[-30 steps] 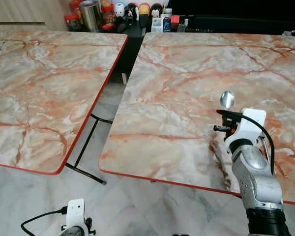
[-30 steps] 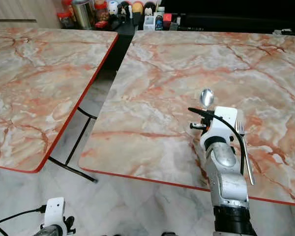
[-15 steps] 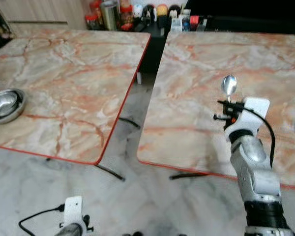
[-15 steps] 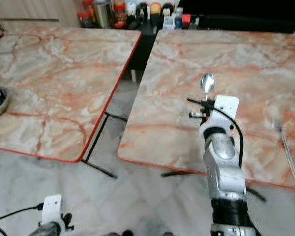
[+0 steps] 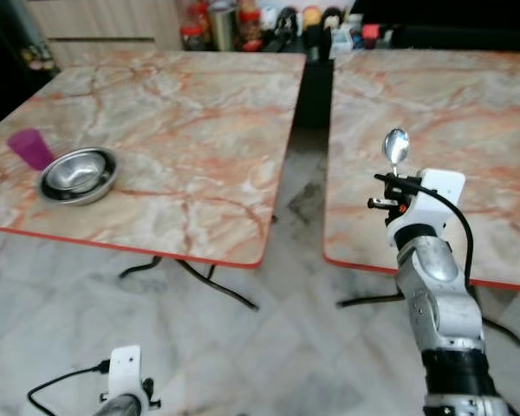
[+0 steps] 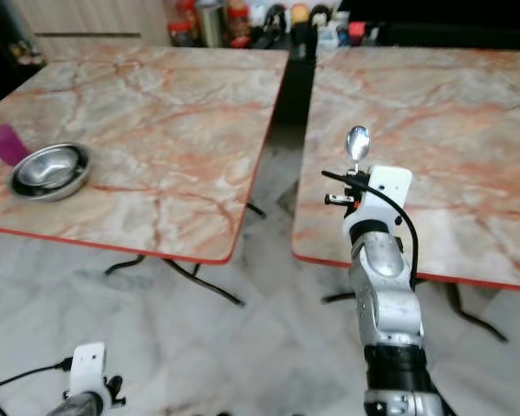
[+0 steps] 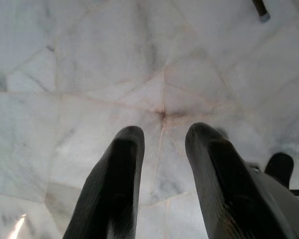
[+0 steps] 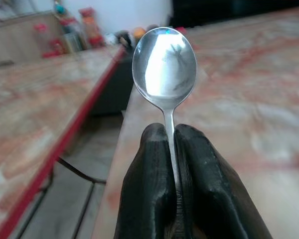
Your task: Setting the table
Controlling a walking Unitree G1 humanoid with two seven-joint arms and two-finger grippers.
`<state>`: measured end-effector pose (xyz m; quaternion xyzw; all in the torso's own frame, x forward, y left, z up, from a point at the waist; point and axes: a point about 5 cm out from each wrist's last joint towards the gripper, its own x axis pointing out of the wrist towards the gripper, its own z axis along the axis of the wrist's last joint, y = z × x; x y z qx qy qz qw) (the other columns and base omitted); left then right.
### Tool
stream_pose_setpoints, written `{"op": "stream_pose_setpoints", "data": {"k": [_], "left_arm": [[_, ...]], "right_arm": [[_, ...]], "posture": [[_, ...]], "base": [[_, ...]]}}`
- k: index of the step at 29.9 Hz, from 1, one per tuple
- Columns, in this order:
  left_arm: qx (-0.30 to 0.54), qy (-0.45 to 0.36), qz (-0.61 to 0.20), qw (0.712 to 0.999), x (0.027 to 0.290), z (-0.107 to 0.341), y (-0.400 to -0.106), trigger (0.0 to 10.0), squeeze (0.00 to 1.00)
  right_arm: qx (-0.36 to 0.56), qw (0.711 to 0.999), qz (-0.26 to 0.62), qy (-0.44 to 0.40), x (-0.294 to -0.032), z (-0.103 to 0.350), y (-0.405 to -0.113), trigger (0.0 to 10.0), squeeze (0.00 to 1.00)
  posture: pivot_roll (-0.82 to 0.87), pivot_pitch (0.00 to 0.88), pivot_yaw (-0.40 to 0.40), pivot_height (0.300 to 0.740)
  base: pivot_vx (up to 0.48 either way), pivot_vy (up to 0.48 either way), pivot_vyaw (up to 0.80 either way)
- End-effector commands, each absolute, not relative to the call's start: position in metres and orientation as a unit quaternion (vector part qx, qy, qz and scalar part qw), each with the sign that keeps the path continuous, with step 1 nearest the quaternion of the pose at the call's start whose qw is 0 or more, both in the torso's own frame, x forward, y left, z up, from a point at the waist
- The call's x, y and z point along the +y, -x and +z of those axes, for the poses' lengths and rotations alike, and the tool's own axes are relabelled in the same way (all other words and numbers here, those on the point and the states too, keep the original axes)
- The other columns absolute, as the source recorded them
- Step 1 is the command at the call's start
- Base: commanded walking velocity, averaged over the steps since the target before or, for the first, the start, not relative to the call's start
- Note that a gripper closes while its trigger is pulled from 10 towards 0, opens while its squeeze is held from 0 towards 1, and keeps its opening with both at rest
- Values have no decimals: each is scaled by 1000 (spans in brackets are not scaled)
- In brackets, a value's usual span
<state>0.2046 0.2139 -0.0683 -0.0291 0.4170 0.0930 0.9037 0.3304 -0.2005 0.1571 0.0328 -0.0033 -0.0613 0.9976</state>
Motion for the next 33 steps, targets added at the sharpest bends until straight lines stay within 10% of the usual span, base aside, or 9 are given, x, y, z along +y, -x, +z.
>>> {"op": "stream_pose_setpoints", "data": {"k": [1, 33], "left_arm": [[425, 22, 99, 900, 220, -70, -199, 10000, 0], [419, 28, 104, 902, 221, -69, -201, 10000, 0]], "right_arm": [[-13, 997, -62, -33, -199, 160, -331, 10000, 0], [-32, 997, -60, -41, -200, 165, -334, 10000, 0]], "posture": [[-59, 92, 44, 740], [-41, 89, 36, 740]], "base": [[0, 480, 0], [0, 480, 0]]}}
